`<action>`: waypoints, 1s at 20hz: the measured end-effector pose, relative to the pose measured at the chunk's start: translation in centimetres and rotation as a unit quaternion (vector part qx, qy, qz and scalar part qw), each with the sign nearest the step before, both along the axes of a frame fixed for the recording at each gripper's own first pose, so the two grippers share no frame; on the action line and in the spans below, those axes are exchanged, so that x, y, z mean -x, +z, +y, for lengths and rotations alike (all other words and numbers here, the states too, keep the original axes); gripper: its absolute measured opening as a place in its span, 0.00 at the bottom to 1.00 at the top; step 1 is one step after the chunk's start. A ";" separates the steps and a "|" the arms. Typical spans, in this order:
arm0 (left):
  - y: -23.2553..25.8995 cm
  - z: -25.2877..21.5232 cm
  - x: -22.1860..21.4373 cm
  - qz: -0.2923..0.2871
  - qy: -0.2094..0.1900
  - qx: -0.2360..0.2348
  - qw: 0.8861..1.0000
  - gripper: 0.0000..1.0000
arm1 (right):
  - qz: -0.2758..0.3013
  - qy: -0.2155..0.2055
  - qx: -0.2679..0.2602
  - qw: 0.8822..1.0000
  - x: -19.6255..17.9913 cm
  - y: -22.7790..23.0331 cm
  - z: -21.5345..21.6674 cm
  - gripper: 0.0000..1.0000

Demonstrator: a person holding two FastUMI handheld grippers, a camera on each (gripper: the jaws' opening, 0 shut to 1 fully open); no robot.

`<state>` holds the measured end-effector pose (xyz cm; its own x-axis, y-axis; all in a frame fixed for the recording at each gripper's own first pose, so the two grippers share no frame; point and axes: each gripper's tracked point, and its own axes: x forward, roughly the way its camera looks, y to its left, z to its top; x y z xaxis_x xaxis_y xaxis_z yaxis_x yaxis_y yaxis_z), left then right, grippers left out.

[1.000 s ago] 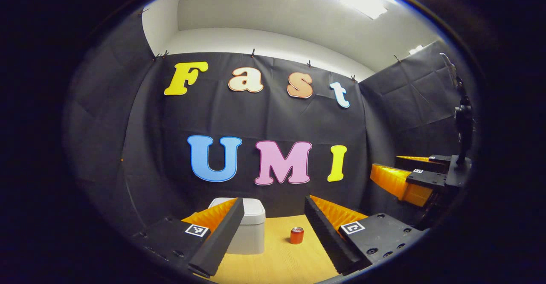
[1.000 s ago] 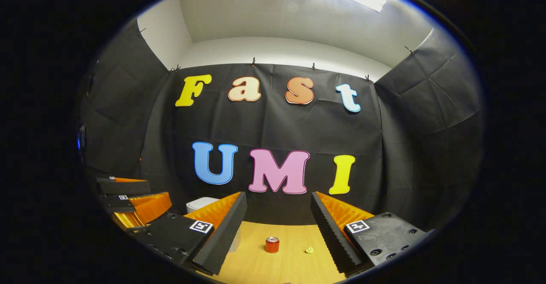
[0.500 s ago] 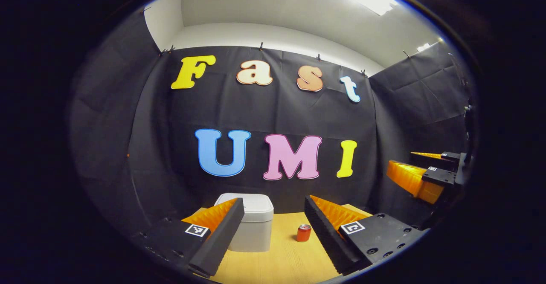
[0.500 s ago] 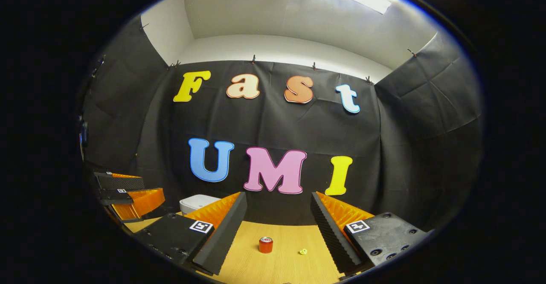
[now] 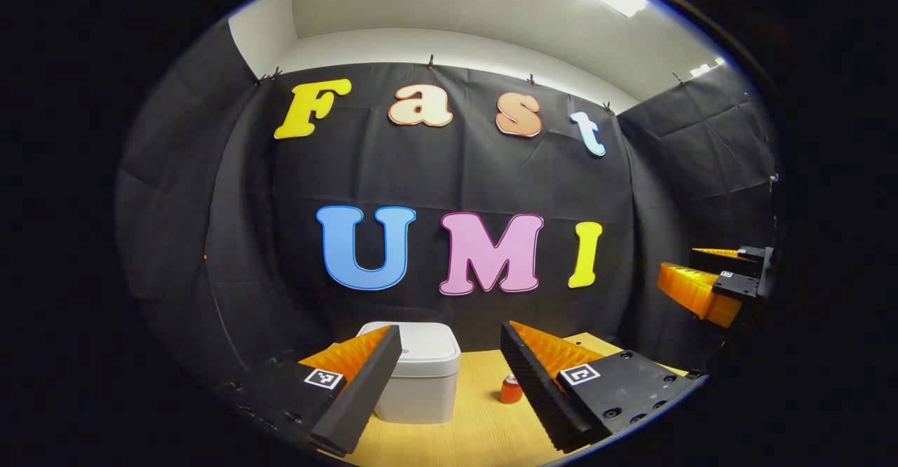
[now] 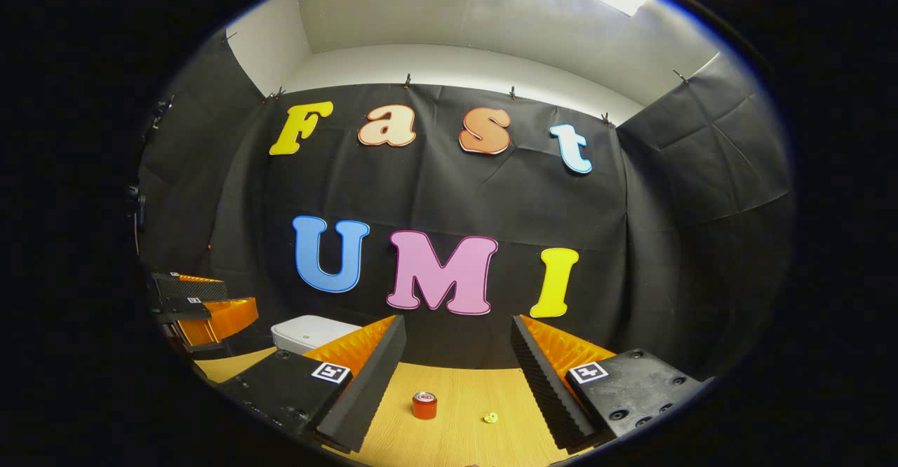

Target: Press the lid of the desktop garbage bin to open it, pick up the crumpled paper on the desktop and throw it into the bin, then pick up the pop can on the desktop and drop it into the bin, and finally close the garbage bin lid.

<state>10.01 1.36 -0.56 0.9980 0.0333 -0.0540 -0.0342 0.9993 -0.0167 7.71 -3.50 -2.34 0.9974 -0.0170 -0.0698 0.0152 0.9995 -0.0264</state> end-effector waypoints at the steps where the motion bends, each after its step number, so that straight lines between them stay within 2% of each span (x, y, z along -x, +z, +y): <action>1: -0.1 0.2 -1.0 0.001 0.002 -0.001 1.000 0.96 | 0.002 0.000 -0.001 1.000 -0.6 -0.3 -0.1 0.96; 4: -1.1 1.3 -4.1 0.014 0.014 0.005 1.000 0.90 | 0.008 0.001 -0.002 1.000 -2.4 -1.3 -0.8 0.96; 6: -2.2 2.4 -6.5 0.026 0.026 0.009 0.999 0.77 | 0.012 0.000 -0.001 1.000 -3.6 -2.1 -1.2 0.96; 7: -2.8 2.9 -7.6 0.035 0.030 0.009 0.999 0.58 | 0.015 -0.002 -0.001 1.000 -4.0 -2.6 -1.6 0.96; 8: -3.7 3.5 -8.7 0.048 0.034 0.009 0.998 0.48 | 0.019 -0.004 0.000 1.000 -4.4 -3.0 -2.0 0.96; 9: -4.4 4.0 -9.8 0.059 0.038 0.008 0.997 0.42 | 0.023 -0.006 0.000 1.000 -4.9 -3.6 -2.4 0.96; 10: -5.4 4.7 -10.8 0.073 0.041 0.008 0.996 0.42 | 0.027 -0.008 0.001 1.000 -5.3 -4.1 -2.8 0.96; 11: -6.2 5.4 -11.8 0.085 0.047 0.008 0.995 0.37 | 0.032 -0.011 0.004 0.999 -5.7 -4.8 -3.3 0.96; 15: -9.8 7.9 -16.0 0.125 0.061 -0.005 0.990 0.12 | 0.057 -0.029 0.005 0.998 -7.0 -7.6 -5.4 0.96; 17: -12.3 7.8 -17.7 0.160 0.041 -0.009 0.986 0.06 | 0.073 -0.038 0.006 0.997 -7.7 -9.3 -6.5 0.96; 20: -15.2 7.5 -19.7 0.200 0.024 0.008 0.980 0.06 | 0.109 -0.038 0.011 0.993 -8.3 -12.3 -7.4 0.97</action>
<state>29.68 8.90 -15.75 0.8944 0.0751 -0.4409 -0.0879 0.9961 -0.0086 15.98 -10.88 -14.62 0.9546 -0.0961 -0.2818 0.0827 0.9948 -0.0594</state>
